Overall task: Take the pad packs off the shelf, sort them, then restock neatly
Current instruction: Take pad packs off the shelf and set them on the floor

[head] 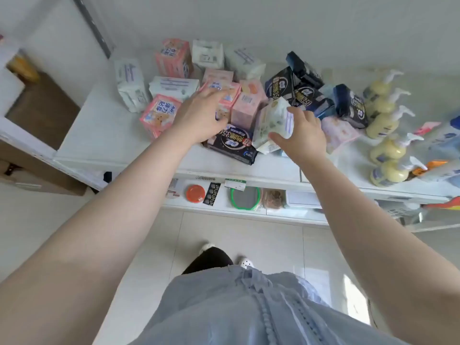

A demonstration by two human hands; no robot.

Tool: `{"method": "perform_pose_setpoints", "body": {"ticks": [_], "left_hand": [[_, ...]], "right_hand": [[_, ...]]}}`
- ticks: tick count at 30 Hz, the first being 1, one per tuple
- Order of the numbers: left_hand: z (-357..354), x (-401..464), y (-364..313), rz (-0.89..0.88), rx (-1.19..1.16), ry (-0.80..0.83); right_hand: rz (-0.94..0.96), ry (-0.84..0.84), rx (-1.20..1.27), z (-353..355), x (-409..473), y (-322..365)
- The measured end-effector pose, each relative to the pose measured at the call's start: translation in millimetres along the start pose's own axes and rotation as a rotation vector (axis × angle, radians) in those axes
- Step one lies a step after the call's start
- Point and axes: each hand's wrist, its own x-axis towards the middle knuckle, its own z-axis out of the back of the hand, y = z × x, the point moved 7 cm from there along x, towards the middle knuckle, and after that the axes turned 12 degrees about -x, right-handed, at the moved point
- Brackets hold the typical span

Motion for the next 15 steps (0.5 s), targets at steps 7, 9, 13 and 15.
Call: {"method": "perform_pose_setpoints", "body": {"ticks": [7,9,13,15], "left_hand": [[12.6,67.8,87.1,0.144,0.006,0.050],[10.9,81.9,109.7,0.178,0.023,0.085],[5.7,104.8,144.8,0.208,0.060,0.171],[3.7,111.9,153.3,0.185,0.066,0.199]], "right_hand": [[-0.253,0.097,-0.003,-29.3,33.2,-5.6],[-0.340,0.121,0.009,-37.6,38.2,-7.0],[-0.444,0.136,0.006,-50.0,45.1,-7.4],[-0.469,0.126,0.008,-54.0,47.7,-6.3]]}}
